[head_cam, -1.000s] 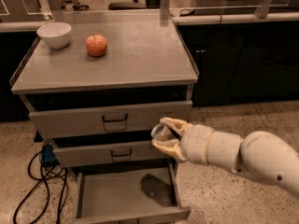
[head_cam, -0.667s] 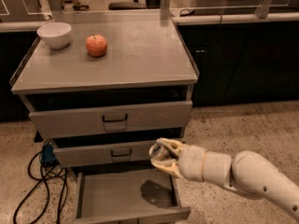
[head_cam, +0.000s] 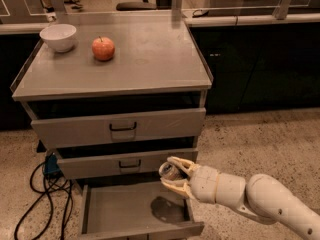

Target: Place redbull can into bottom drawer

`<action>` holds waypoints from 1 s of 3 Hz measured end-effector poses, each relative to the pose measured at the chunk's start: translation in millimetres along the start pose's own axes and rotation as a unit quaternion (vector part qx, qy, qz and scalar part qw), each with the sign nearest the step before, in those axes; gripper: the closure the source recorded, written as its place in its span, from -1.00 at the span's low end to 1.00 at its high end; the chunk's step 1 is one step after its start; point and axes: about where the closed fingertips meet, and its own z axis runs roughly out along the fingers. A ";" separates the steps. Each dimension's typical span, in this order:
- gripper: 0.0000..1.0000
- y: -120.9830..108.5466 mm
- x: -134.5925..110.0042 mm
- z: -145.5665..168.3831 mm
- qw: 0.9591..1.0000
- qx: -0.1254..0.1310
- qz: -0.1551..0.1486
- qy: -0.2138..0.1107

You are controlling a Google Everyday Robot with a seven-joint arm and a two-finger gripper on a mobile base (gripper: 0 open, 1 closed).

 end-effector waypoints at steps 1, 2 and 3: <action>1.00 -10.9 47.8 6.2 1.000 0.009 0.003 -0.011; 1.00 -30.1 133.9 26.7 0.999 0.022 0.031 -0.028; 1.00 -29.7 133.3 26.8 0.999 0.021 0.031 -0.027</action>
Offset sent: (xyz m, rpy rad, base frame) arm 0.0843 -0.0589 -0.2127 0.0957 0.0340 -0.0384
